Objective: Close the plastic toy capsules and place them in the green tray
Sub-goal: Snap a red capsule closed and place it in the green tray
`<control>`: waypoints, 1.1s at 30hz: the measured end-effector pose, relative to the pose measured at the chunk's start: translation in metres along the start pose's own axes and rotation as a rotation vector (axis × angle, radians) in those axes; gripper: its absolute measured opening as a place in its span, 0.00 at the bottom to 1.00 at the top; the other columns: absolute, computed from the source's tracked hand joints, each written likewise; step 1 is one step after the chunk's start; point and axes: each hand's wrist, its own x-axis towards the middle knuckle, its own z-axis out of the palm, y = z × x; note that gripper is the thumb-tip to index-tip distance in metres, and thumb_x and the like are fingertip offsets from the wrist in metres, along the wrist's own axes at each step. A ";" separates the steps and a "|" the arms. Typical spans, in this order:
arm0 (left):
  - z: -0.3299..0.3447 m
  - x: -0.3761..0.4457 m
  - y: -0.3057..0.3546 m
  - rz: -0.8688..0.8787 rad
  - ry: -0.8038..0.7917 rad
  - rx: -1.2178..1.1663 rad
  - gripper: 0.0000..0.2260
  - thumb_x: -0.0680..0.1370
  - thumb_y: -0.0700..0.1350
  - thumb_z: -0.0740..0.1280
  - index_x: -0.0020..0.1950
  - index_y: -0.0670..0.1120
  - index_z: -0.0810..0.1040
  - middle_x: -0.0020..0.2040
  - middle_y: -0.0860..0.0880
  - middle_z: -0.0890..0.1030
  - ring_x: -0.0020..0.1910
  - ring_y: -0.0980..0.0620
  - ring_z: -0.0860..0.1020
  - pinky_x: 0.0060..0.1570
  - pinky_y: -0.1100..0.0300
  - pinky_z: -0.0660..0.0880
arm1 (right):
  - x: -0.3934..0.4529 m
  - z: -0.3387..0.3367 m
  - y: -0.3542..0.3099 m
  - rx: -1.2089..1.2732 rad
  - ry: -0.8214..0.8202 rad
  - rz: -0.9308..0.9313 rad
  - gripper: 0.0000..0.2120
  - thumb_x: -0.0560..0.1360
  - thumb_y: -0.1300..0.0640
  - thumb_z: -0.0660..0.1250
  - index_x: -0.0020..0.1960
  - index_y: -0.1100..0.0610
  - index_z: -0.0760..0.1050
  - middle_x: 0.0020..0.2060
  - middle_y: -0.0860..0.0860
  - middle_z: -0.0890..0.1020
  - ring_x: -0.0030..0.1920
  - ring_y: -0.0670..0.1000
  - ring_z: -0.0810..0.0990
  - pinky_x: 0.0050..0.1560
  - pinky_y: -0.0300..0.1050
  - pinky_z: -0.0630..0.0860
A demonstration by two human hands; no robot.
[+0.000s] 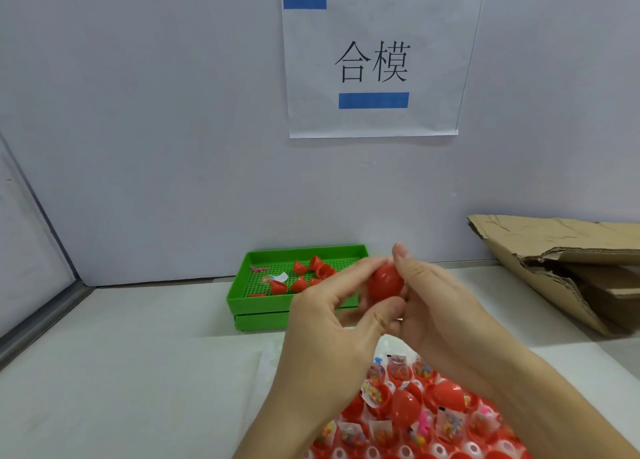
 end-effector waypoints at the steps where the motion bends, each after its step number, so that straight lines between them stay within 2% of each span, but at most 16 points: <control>1: 0.000 0.000 0.000 0.031 0.008 0.078 0.18 0.75 0.42 0.72 0.58 0.63 0.81 0.56 0.61 0.83 0.60 0.60 0.79 0.53 0.64 0.79 | 0.000 0.001 -0.001 0.014 -0.006 0.037 0.22 0.72 0.38 0.64 0.45 0.55 0.85 0.38 0.58 0.85 0.41 0.55 0.84 0.43 0.45 0.81; 3: -0.001 0.001 0.001 0.050 0.062 0.188 0.19 0.75 0.42 0.72 0.56 0.67 0.81 0.59 0.64 0.80 0.64 0.64 0.75 0.53 0.67 0.78 | 0.000 0.001 -0.002 0.019 -0.017 0.096 0.24 0.71 0.34 0.63 0.48 0.53 0.84 0.39 0.61 0.85 0.37 0.55 0.84 0.38 0.43 0.80; 5: -0.003 0.002 0.003 0.019 0.110 0.148 0.12 0.76 0.45 0.72 0.56 0.59 0.83 0.57 0.59 0.82 0.60 0.62 0.78 0.53 0.67 0.77 | 0.000 0.001 -0.004 0.047 -0.041 0.135 0.26 0.73 0.33 0.61 0.53 0.53 0.83 0.41 0.64 0.84 0.35 0.57 0.83 0.35 0.44 0.79; 8: -0.007 0.005 0.005 -0.175 0.196 -0.194 0.09 0.73 0.50 0.71 0.50 0.49 0.85 0.46 0.50 0.86 0.47 0.54 0.84 0.48 0.62 0.79 | 0.000 -0.005 -0.006 -0.009 0.010 0.151 0.27 0.77 0.35 0.58 0.61 0.56 0.76 0.42 0.67 0.84 0.33 0.59 0.82 0.33 0.45 0.77; 10: -0.010 0.008 0.006 -0.299 0.228 -0.536 0.10 0.70 0.47 0.70 0.44 0.42 0.85 0.43 0.43 0.85 0.42 0.50 0.83 0.43 0.61 0.81 | 0.000 -0.007 -0.006 -0.012 0.075 0.126 0.27 0.76 0.38 0.57 0.63 0.57 0.74 0.39 0.67 0.83 0.32 0.59 0.81 0.32 0.45 0.76; 12: -0.013 0.009 0.008 -0.367 0.225 -0.778 0.11 0.71 0.44 0.69 0.45 0.36 0.84 0.42 0.38 0.84 0.40 0.47 0.83 0.42 0.59 0.82 | -0.001 -0.006 -0.008 0.031 0.118 0.092 0.26 0.75 0.41 0.58 0.63 0.58 0.74 0.35 0.65 0.82 0.31 0.57 0.79 0.31 0.44 0.75; 14: -0.014 0.009 0.007 -0.398 0.213 -0.900 0.10 0.71 0.42 0.68 0.44 0.36 0.85 0.43 0.37 0.84 0.41 0.45 0.84 0.42 0.57 0.82 | -0.001 -0.005 -0.009 0.036 0.149 0.067 0.24 0.75 0.43 0.59 0.63 0.59 0.75 0.33 0.63 0.81 0.30 0.56 0.78 0.30 0.44 0.75; 17: -0.016 0.010 0.007 -0.399 0.204 -0.927 0.08 0.70 0.43 0.70 0.42 0.40 0.86 0.44 0.37 0.84 0.42 0.45 0.84 0.42 0.57 0.82 | -0.001 -0.005 -0.008 0.032 0.177 0.046 0.23 0.74 0.46 0.62 0.61 0.60 0.76 0.32 0.60 0.79 0.29 0.54 0.76 0.31 0.43 0.74; 19: -0.016 0.010 0.007 -0.362 0.225 -0.842 0.07 0.67 0.45 0.73 0.42 0.43 0.86 0.44 0.40 0.84 0.42 0.47 0.84 0.42 0.59 0.82 | 0.000 -0.005 -0.008 0.041 0.200 0.036 0.22 0.72 0.49 0.65 0.60 0.60 0.79 0.31 0.58 0.78 0.29 0.53 0.75 0.30 0.43 0.74; 20: -0.015 0.009 0.005 -0.320 0.249 -0.706 0.09 0.66 0.47 0.75 0.43 0.46 0.86 0.44 0.42 0.85 0.41 0.48 0.84 0.42 0.60 0.81 | 0.000 -0.005 -0.008 0.035 0.213 0.032 0.21 0.71 0.50 0.66 0.59 0.61 0.80 0.32 0.58 0.78 0.29 0.53 0.75 0.30 0.43 0.74; 23: -0.014 0.006 0.000 -0.147 0.302 -0.031 0.10 0.68 0.50 0.78 0.45 0.55 0.81 0.43 0.55 0.84 0.40 0.55 0.84 0.40 0.66 0.79 | 0.000 -0.006 -0.005 -0.067 0.230 0.032 0.12 0.73 0.54 0.68 0.52 0.59 0.84 0.37 0.57 0.82 0.34 0.53 0.80 0.32 0.42 0.76; 24: -0.013 0.005 0.000 -0.093 0.307 0.098 0.10 0.69 0.49 0.78 0.45 0.56 0.80 0.43 0.58 0.83 0.40 0.56 0.83 0.39 0.67 0.79 | 0.000 -0.006 -0.004 -0.124 0.224 0.026 0.10 0.76 0.55 0.67 0.51 0.58 0.84 0.41 0.56 0.84 0.38 0.54 0.82 0.34 0.41 0.77; 26: -0.011 0.004 -0.003 -0.023 0.294 0.183 0.12 0.69 0.46 0.79 0.45 0.57 0.78 0.44 0.59 0.81 0.41 0.57 0.82 0.39 0.68 0.78 | -0.002 -0.003 -0.002 -0.241 0.207 -0.004 0.10 0.77 0.52 0.67 0.51 0.55 0.85 0.45 0.54 0.87 0.44 0.53 0.85 0.39 0.40 0.79; 29: -0.007 0.004 -0.006 0.026 0.279 0.309 0.14 0.68 0.43 0.79 0.45 0.57 0.78 0.43 0.58 0.78 0.42 0.56 0.81 0.40 0.66 0.79 | -0.004 0.004 0.000 -0.414 0.224 -0.078 0.12 0.69 0.45 0.71 0.48 0.49 0.85 0.44 0.48 0.87 0.45 0.47 0.86 0.40 0.38 0.81; 31: -0.006 0.003 -0.005 0.051 0.269 0.370 0.13 0.69 0.41 0.78 0.46 0.56 0.78 0.43 0.57 0.76 0.42 0.55 0.80 0.40 0.64 0.79 | -0.004 0.006 0.001 -0.476 0.241 -0.123 0.09 0.68 0.48 0.73 0.46 0.50 0.85 0.41 0.45 0.87 0.43 0.44 0.86 0.39 0.34 0.80; 33: -0.006 0.002 -0.005 0.050 0.229 0.383 0.14 0.69 0.41 0.77 0.48 0.56 0.78 0.44 0.57 0.76 0.44 0.56 0.80 0.42 0.64 0.79 | -0.002 0.003 0.003 -0.444 0.250 -0.140 0.06 0.71 0.56 0.74 0.47 0.53 0.85 0.41 0.46 0.88 0.42 0.45 0.86 0.39 0.34 0.80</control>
